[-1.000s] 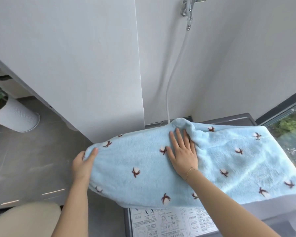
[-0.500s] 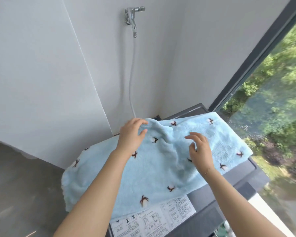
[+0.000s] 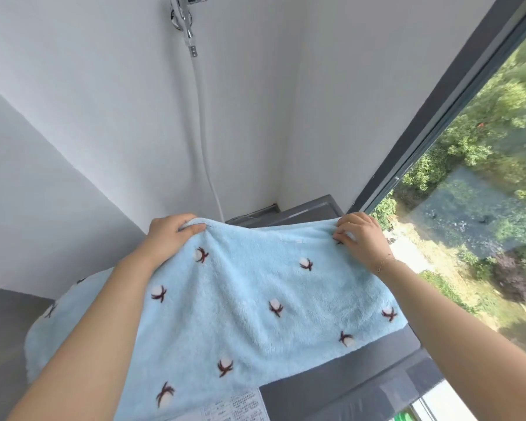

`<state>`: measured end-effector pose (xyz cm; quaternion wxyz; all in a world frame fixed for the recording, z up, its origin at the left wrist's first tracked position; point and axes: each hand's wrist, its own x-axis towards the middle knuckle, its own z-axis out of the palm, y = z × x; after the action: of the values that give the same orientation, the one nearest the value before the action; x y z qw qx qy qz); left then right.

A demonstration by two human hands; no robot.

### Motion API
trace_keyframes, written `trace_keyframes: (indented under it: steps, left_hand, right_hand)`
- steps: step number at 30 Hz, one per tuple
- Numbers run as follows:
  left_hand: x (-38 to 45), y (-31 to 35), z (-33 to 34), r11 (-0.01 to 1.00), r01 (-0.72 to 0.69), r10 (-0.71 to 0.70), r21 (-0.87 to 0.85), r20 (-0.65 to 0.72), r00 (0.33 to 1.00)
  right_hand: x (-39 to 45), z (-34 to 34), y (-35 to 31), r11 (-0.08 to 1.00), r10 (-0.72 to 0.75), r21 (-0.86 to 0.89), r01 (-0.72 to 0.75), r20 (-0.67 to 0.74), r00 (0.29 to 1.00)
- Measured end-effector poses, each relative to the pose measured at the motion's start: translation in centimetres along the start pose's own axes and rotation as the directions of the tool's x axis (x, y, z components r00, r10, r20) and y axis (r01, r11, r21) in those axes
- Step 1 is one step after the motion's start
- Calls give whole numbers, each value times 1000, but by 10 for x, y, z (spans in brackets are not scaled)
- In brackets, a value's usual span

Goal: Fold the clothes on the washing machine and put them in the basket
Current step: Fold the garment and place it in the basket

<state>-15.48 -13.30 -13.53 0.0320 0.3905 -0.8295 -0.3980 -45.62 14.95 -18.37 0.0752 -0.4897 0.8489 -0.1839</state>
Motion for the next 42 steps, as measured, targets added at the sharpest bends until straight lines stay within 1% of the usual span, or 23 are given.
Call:
trace_keyframes:
  steps: [3,6,9,12,15,17,18,19,21,23,25,26,28,29,30,31,32,34,36,37,38,40,42]
  left_hand:
    - [2,-7,4,960,64,-56,272,-35,998]
    - [6,-7,5,953,151,-151,261,-22,988]
    - [10,2,6,946,174,-188,274,26,982]
    - [14,6,16,885,115,-119,452,-18,993]
    - [15,3,46,780,132,-15,612,-192,981]
    - [8,15,71,795,176,35,580,-334,942]
    - [1,26,82,826,146,102,545,-399,911]
    - [-6,39,96,849,68,181,524,-409,894]
    - [-23,63,130,838,-163,346,520,-277,896]
    - [-40,77,166,782,-304,399,545,-62,915]
    - [-51,75,196,745,-315,369,588,31,929]
    - [-52,71,202,740,-290,339,608,35,940]
    - [-51,68,208,735,-252,310,630,19,951]
    - [-51,70,211,730,-246,309,638,13,951]
    - [-51,70,211,721,-243,308,649,13,951]
    - [-51,68,209,718,-234,300,656,11,954]
    - [-52,68,210,714,-231,298,661,12,954]
    - [-53,66,210,707,-225,299,670,5,954]
    - [-52,64,208,710,-220,282,669,17,959]
    - [-53,72,216,706,-225,282,671,24,959]
    - [-53,73,217,706,-232,283,670,33,958]
    - [-54,74,215,711,-242,259,661,74,963]
    - [-57,76,214,730,-251,268,635,72,961]
  right_hand:
    - [1,3,-1,998,3,69,-2,-15,1000]
    - [2,-13,0,984,102,140,-106,35,994]
    - [15,-42,4,986,127,87,-144,180,976]
    - [45,-50,9,974,219,-104,-199,253,942]
    - [59,-28,22,944,303,-221,-245,284,910]
    - [52,-17,28,920,385,-160,-357,201,901]
    - [42,-16,30,901,433,-81,-426,117,894]
    - [30,-15,33,871,490,15,-490,36,871]
    - [-5,-12,40,756,643,177,-631,-15,766]
    - [-41,-7,49,588,776,193,-785,137,615]
    - [-75,-8,52,379,825,152,-913,390,408]
    - [-88,-8,52,284,795,145,-948,517,318]
    - [-106,-7,56,184,695,132,-974,683,224]
    - [-112,-4,62,160,650,146,-976,729,216]
    - [-115,2,67,153,609,211,-966,749,260]
    - [-113,8,67,117,584,331,-936,740,335]
    - [-110,12,69,22,564,456,-890,729,388]
    - [-100,5,63,-265,502,601,-754,753,425]
    - [-91,0,63,-566,433,624,-539,781,450]
    - [-93,-5,73,-640,433,635,-432,763,481]
    - [-95,-1,81,-676,470,667,-315,719,512]
    - [-99,10,97,-653,564,745,-138,599,569]
    - [-104,5,102,-719,521,695,2,537,663]
